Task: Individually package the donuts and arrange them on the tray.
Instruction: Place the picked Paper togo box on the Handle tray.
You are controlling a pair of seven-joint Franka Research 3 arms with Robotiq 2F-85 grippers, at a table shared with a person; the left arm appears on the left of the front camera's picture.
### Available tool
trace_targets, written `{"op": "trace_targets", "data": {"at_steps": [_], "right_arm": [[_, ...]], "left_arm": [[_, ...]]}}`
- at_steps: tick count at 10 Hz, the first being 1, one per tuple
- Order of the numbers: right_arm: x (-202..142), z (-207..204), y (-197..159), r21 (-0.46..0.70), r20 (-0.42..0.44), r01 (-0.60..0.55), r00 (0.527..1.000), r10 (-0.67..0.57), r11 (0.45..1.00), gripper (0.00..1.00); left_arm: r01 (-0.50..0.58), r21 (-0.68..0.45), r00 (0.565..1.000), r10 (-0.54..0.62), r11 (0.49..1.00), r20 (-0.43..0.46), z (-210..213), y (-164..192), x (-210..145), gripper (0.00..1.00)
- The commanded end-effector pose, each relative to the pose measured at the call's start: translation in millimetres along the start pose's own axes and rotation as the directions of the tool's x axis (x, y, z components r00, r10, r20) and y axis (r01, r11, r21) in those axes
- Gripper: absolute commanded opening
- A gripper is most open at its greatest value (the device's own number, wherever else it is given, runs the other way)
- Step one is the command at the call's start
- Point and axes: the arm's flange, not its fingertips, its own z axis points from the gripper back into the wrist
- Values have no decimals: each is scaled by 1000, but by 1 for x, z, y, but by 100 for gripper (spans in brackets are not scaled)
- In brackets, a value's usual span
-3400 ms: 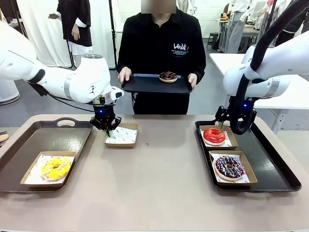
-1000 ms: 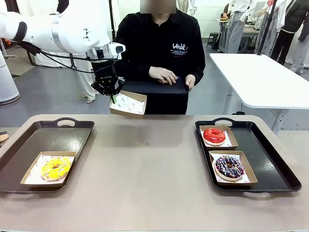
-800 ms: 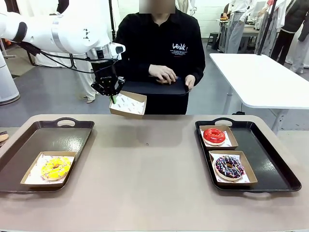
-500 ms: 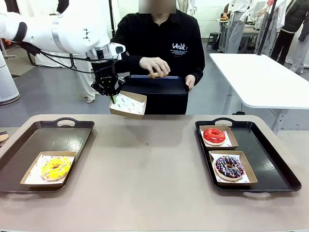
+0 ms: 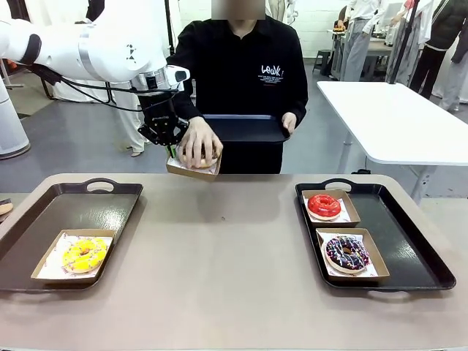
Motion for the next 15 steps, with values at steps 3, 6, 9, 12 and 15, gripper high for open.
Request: {"op": "trace_targets", "data": {"at_steps": [3, 6, 9, 12, 15], "right_arm": [[0, -2, 2, 0, 18, 13, 1000, -13, 1000, 100], [0, -2, 2, 0, 18, 13, 1000, -13, 1000, 100], [0, -2, 2, 0, 18, 13, 1000, -13, 1000, 100], [0, -2, 2, 0, 18, 13, 1000, -13, 1000, 100], [0, -2, 2, 0, 18, 13, 1000, -13, 1000, 100]], "left_arm": [[7, 2, 1000, -7, 1000, 8, 0, 4, -7, 0], [7, 2, 1000, -7, 1000, 8, 0, 4, -7, 0], [7, 2, 1000, -7, 1000, 8, 0, 4, -7, 0], [0, 0, 1000, 0, 1000, -1, 0, 0, 0, 1], [21, 67, 1000, -20, 998, -17, 25, 86, -44, 1]]}}
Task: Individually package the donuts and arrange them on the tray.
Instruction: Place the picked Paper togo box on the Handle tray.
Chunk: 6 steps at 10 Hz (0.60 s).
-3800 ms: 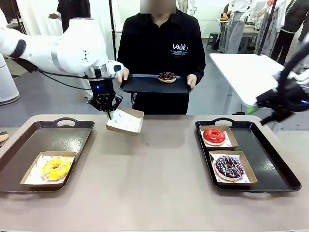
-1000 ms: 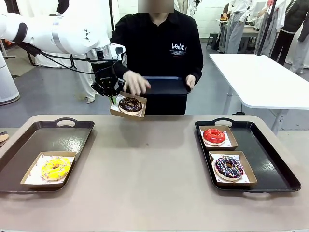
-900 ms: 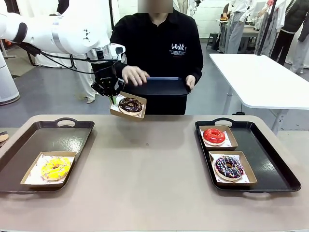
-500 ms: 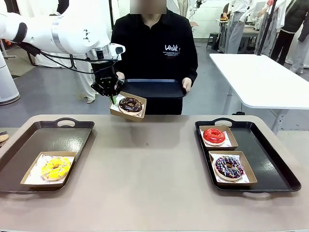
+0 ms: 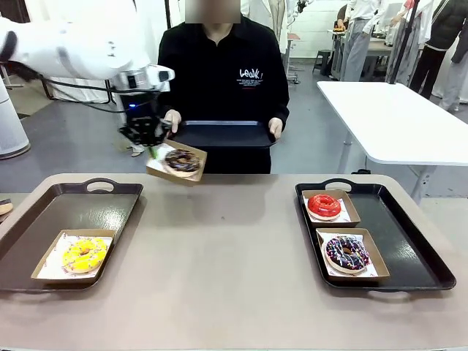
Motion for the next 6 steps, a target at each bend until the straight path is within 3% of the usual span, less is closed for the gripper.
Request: {"op": "trace_targets", "data": {"at_steps": [1, 3, 6], "right_arm": [[0, -2, 2, 0, 18, 13, 1000, -13, 1000, 100], [0, -2, 2, 0, 18, 13, 1000, -13, 1000, 100], [0, -2, 2, 0, 18, 13, 1000, -13, 1000, 100]], "left_arm": [[7, 73, 1000, -5, 997, -29, 13, 66, -38, 1], [-44, 189, 996, 57, 981, -64, 8, 119, -68, 1], [-157, 229, 980, 180, 961, -83, -9, 204, -80, 1]]}}
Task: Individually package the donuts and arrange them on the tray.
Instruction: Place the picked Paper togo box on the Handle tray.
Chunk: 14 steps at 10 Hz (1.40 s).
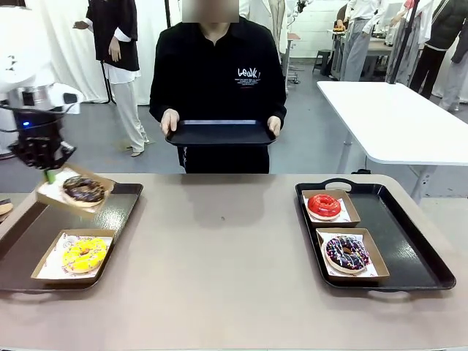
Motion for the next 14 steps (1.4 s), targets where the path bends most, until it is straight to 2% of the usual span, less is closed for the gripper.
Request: {"op": "trace_targets", "data": {"at_steps": [1, 3, 4, 8, 10, 12, 14], "right_arm": [[0, -2, 2, 0, 18, 13, 1000, -13, 1000, 100], [0, -2, 2, 0, 18, 13, 1000, -13, 1000, 100], [0, -2, 2, 0, 18, 13, 1000, -13, 1000, 100], [0, -2, 2, 0, 18, 13, 1000, -13, 1000, 100], [0, -2, 2, 0, 18, 13, 1000, -13, 1000, 100], [0, -2, 2, 0, 18, 13, 1000, -13, 1000, 100], [0, -2, 2, 0, 18, 13, 1000, -13, 1000, 100]], "left_arm": [[-40, -12, 999, 40, 999, 17, -13, 26, 2, 1], [-13, -90, 996, 20, 996, 82, -15, 30, 7, 1], [-56, -10, 998, 56, 998, -3, -15, 35, 3, 1], [-52, -29, 999, 52, 998, 9, -16, 36, 4, 1], [-34, -17, 998, 35, 999, 52, -21, 4, 40, 1], [-11, -55, 999, 13, 998, 33, -32, -14, 71, 1], [5, -38, 999, -4, 999, 33, -48, -31, 83, 1]]}}
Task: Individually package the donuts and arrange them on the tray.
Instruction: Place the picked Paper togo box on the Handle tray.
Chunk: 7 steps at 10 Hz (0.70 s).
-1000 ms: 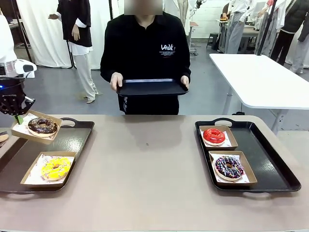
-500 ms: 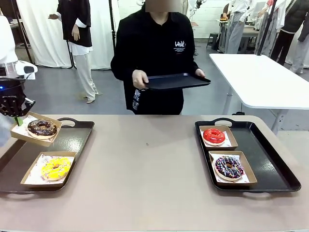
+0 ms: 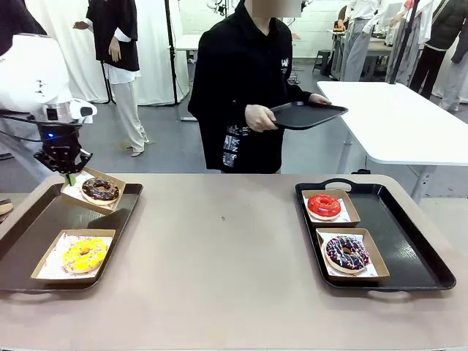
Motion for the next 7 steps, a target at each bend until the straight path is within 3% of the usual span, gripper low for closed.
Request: {"op": "trace_targets", "data": {"at_steps": [1, 7], "right_arm": [[0, -2, 2, 0, 18, 13, 1000, -13, 1000, 100], [0, -2, 2, 0, 18, 13, 1000, -13, 1000, 100]], "left_arm": [[9, -5, 1000, -9, 1000, 0, -4, -7, 8, 1], [104, -14, 994, -104, 994, 42, -33, -20, 8, 1]]}}
